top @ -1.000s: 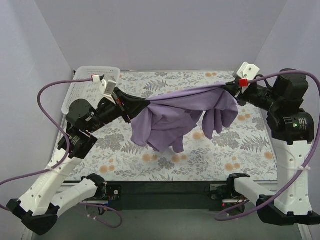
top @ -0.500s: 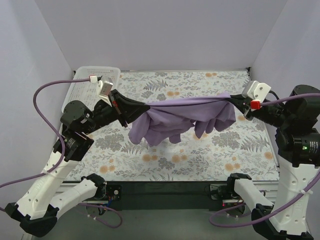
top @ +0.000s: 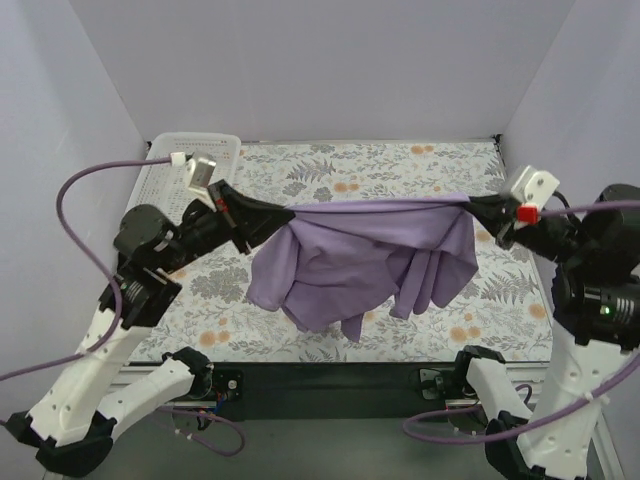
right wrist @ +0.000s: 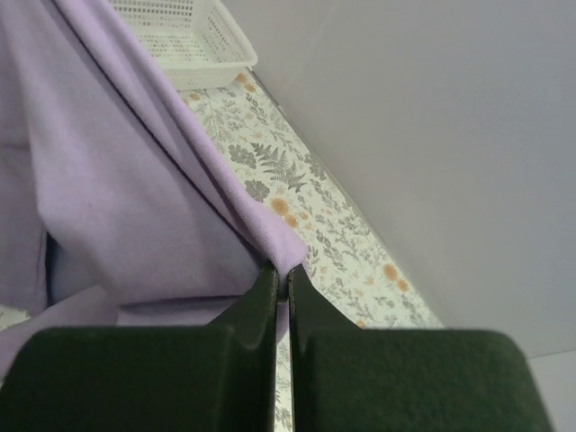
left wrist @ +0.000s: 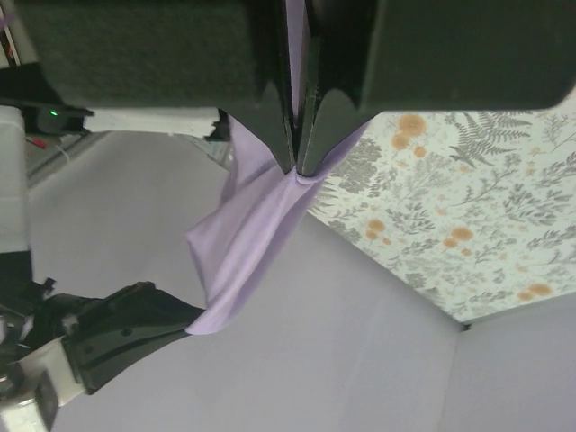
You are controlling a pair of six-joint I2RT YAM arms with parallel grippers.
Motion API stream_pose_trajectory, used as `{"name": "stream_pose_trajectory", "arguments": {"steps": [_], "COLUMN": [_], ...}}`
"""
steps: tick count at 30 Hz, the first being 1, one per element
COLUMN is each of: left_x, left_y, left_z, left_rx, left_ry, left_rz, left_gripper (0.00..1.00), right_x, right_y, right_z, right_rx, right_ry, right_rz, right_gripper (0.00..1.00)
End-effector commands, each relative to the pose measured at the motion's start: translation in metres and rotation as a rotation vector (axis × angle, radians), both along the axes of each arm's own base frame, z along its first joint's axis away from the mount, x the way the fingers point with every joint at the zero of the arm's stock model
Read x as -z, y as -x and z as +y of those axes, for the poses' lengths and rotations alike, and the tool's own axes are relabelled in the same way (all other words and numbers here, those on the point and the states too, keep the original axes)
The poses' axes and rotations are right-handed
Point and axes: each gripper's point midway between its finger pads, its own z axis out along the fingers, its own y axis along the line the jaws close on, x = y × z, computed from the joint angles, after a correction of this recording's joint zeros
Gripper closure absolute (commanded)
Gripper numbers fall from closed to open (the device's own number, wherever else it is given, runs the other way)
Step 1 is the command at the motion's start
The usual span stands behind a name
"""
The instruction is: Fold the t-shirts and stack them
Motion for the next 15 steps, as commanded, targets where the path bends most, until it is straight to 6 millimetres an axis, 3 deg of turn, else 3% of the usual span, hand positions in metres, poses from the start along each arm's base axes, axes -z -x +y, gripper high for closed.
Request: {"name": "stream_pose_trajectory", "arguments": {"steps": [1, 3, 4, 5, 6, 7, 8, 10, 13, 15], "left_x": [0.056, 0.075, 0.114, 0.112, 0.126, 0.156, 0.136, 0.131, 0.099, 0.104], "left_y": [-0.092, -0.13, -0.165, -0.198, -0.216, -0.249, -0.266, -0.281, -0.277, -0.257], "left_z": [-0.017, -0.026, -0.035, -0.021, -0.019, -0.012, -0.01, -0.006, 0.001, 0.004], "left_rx": [-0.223, -0.279, -0.316, -0.387, -0.397, -0.444, -0.481, -0.525, -0.547, -0.508], "left_ry": [-0.082, -0.095, -0.139, -0.11, -0.115, -0.125, -0.108, -0.13, -0.128, -0.181], "left_rz": [0.174, 0.221, 0.341, 0.388, 0.458, 0.57, 0.546, 0.544, 0.452, 0.429], "left_gripper": [1.0, 1.0, 1.0, 0.97, 0.57, 0.39, 0.26, 0.17, 0.15, 0.15], "right_x": [0.011, 0.028, 0.031, 0.049, 0.056, 0.056, 0.07, 0.074, 0.078, 0.11], "right_y": [-0.09, -0.124, -0.144, -0.174, -0.19, -0.2, -0.214, -0.215, -0.193, -0.176], "right_z": [-0.037, -0.038, -0.041, -0.049, -0.056, -0.064, -0.074, -0.082, -0.077, -0.058], "right_rx": [0.19, 0.2, 0.223, 0.331, 0.401, 0.456, 0.521, 0.563, 0.526, 0.375], "right_ry": [-0.094, -0.198, -0.222, -0.221, -0.216, -0.21, -0.194, -0.179, -0.144, -0.058], "right_rz": [0.106, 0.23, 0.228, 0.275, 0.293, 0.301, 0.34, 0.355, 0.319, 0.336], "right_gripper": [0.99, 0.99, 0.99, 0.62, 0.37, 0.11, 0.02, 0.02, 0.02, 0.02]}}
